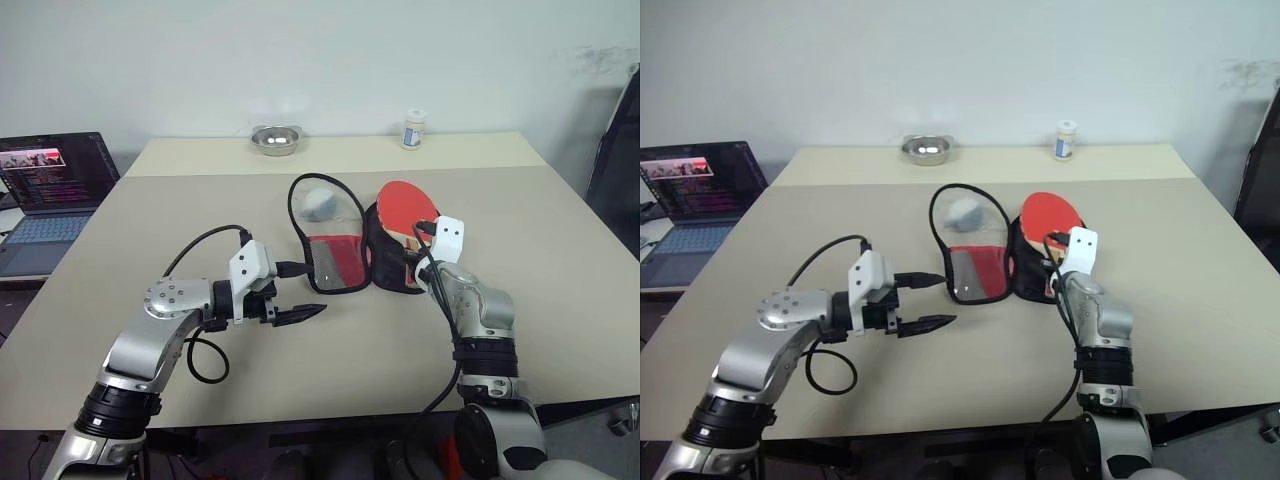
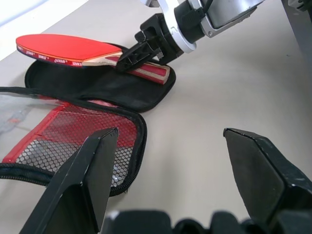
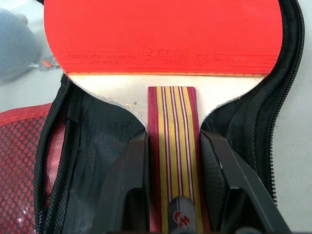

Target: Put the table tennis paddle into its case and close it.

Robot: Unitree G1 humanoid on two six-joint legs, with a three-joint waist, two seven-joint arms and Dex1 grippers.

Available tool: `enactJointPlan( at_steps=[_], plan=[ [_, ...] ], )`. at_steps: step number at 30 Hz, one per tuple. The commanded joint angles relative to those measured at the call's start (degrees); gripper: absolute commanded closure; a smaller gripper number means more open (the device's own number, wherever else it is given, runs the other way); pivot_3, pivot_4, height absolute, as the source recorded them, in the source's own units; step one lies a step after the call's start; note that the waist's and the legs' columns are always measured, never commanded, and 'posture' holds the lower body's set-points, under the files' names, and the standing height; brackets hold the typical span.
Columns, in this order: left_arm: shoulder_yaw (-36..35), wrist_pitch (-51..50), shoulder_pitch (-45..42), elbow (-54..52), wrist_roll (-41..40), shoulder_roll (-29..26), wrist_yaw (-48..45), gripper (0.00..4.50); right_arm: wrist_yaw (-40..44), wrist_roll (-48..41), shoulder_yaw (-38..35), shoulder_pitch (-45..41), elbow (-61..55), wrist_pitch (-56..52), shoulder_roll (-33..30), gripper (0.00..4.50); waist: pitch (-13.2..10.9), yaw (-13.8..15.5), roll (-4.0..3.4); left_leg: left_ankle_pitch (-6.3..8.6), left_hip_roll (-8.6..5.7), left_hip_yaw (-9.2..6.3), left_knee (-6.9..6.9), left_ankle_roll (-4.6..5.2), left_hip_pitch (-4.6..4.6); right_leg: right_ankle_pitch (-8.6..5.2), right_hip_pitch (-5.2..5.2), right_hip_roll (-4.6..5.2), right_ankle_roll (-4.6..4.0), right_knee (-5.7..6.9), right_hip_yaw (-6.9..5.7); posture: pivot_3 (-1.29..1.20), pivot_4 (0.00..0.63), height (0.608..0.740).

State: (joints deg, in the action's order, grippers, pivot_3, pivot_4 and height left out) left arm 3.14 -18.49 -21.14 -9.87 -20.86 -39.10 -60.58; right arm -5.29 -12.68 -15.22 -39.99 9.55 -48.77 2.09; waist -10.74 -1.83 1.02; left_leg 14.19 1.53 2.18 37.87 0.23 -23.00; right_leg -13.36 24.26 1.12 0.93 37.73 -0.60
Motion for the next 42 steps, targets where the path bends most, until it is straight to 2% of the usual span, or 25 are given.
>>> enactJointPlan(
  at_steps=[1,6,8,9,11,16,17,19,24,26,31,34,38,42],
  plan=[
    [-1.3,1.1,-0.2,-1.1,0.0,-0.7,0.1,0.71,-1.9,-1.9,-1.6,-1.3,-0.7,0.1,1.4,3.44,0.0,0.0,0.00,0.00,0.00,0.00,0.00,0.00,0.00,0.00,0.00,0.00,0.00,0.00,0.00,0.00,0.150,0.740],
    [-1.0,1.3,-0.5,-0.7,0.3,-0.4,0.2,0.71,-3.3,-4.4,-3.6,-1.4,-0.4,-0.2,4.1,3.44,0.0,0.0,0.01,0.00,0.03,0.00,0.00,0.00,0.00,0.00,0.00,0.01,0.00,0.00,0.00,0.00,0.150,0.740],
    [-1.0,1.3,-0.6,-0.7,0.4,-0.3,0.2,0.71,-3.6,-4.3,-3.1,-1.4,-0.4,0.2,4.7,2.72,0.0,0.0,0.01,0.00,0.04,-0.01,-0.01,0.00,0.00,-0.01,0.00,0.01,-0.01,0.00,0.00,0.00,0.150,0.740],
    [-1.0,1.3,-0.6,-0.7,0.4,-0.3,0.3,0.71,-3.6,-4.3,-2.8,-1.5,-0.5,0.4,4.9,2.55,0.0,0.0,0.01,0.00,0.05,-0.01,-0.01,0.00,0.01,-0.01,0.00,0.01,-0.02,0.00,0.00,0.00,0.150,0.740],
    [-1.0,1.2,-0.5,-0.9,0.5,-0.2,0.3,0.71,-3.4,-4.0,-1.9,-1.7,-0.6,0.8,5.1,1.92,0.0,0.0,0.00,0.00,0.05,-0.01,-0.02,0.00,0.01,-0.01,0.01,0.01,-0.02,0.00,0.00,0.00,0.150,0.740],
    [-1.1,0.8,-0.1,-1.4,0.4,-0.3,0.6,0.71,-1.2,-3.2,2.0,-1.3,-3.0,1.4,4.0,0.16,0.0,0.0,0.00,0.00,0.04,-0.01,-0.02,0.00,0.00,-0.01,0.01,0.01,-0.02,-0.01,0.00,0.00,0.150,0.740],
    [-1.2,0.7,0.1,-1.4,0.3,-0.4,0.6,0.71,0.7,-3.2,3.7,-0.9,-4.9,1.4,2.8,0.04,0.0,0.0,0.01,0.00,0.04,-0.01,-0.02,0.00,0.00,-0.01,0.01,0.01,-0.02,-0.01,-0.01,0.00,0.150,0.740],
    [-1.6,0.5,0.5,-1.6,0.3,-0.6,0.8,0.71,3.4,-3.5,5.9,-0.2,-8.3,1.1,1.0,0.04,0.0,0.0,0.00,0.00,0.05,-0.02,-0.02,0.00,-0.01,-0.02,0.02,0.01,-0.02,-0.01,-0.01,0.00,0.150,0.740],
    [-3.6,-0.8,2.3,0.9,1.2,-2.3,2.7,0.71,16.1,-10.6,9.0,2.0,-23.2,-7.0,-10.2,0.04,0.0,0.0,0.01,0.01,0.04,-0.02,-0.03,0.01,-0.03,-0.02,0.02,0.02,-0.02,-0.06,-0.03,0.00,0.150,0.740],
    [-4.1,-1.9,2.0,3.4,2.0,-3.5,3.5,0.71,24.1,-14.5,8.1,3.1,-27.7,-9.9,-19.0,0.04,0.0,0.2,0.02,0.01,0.06,-0.05,-0.03,0.01,-0.02,-0.03,0.02,0.04,-0.02,-0.06,-0.05,0.00,0.150,0.740],
    [-4.1,-2.4,-0.8,8.7,3.5,-4.3,4.5,0.71,35.5,-20.2,7.2,5.2,-31.5,-12.2,-32.6,0.04,0.0,0.3,0.07,0.02,0.04,-0.06,-0.02,0.01,-0.01,-0.05,-0.01,0.05,-0.05,-0.09,-0.10,0.00,0.150,0.740],
    [-3.2,-0.7,-3.7,14.4,7.2,-4.6,6.3,1.29,41.3,-23.0,6.3,7.0,-32.8,-12.1,-38.6,0.00,0.0,0.3,0.11,0.02,0.06,-0.10,-0.03,0.01,-0.01,-0.07,-0.01,0.04,-0.09,-0.08,-0.12,0.00,0.150,0.740],
    [0.7,4.3,-12.5,29.3,16.0,-3.8,11.2,2.72,46.1,-24.0,3.7,10.5,-33.4,-10.1,-45.8,0.00,-0.1,0.4,0.17,0.02,0.05,-0.12,-0.04,0.02,-0.01,-0.09,-0.01,0.01,-0.10,-0.10,-0.15,0.00,0.150,0.740],
    [2.7,7.8,-20.6,40.6,18.2,1.3,12.0,4.22,45.8,-24.2,2.7,11.1,-33.0,-9.5,-47.0,0.00,-0.1,0.6,0.24,0.02,0.00,-0.07,-0.02,0.02,-0.04,-0.08,-0.02,0.03,-0.08,-0.11,-0.14,0.00,0.150,0.740]
  ],
)
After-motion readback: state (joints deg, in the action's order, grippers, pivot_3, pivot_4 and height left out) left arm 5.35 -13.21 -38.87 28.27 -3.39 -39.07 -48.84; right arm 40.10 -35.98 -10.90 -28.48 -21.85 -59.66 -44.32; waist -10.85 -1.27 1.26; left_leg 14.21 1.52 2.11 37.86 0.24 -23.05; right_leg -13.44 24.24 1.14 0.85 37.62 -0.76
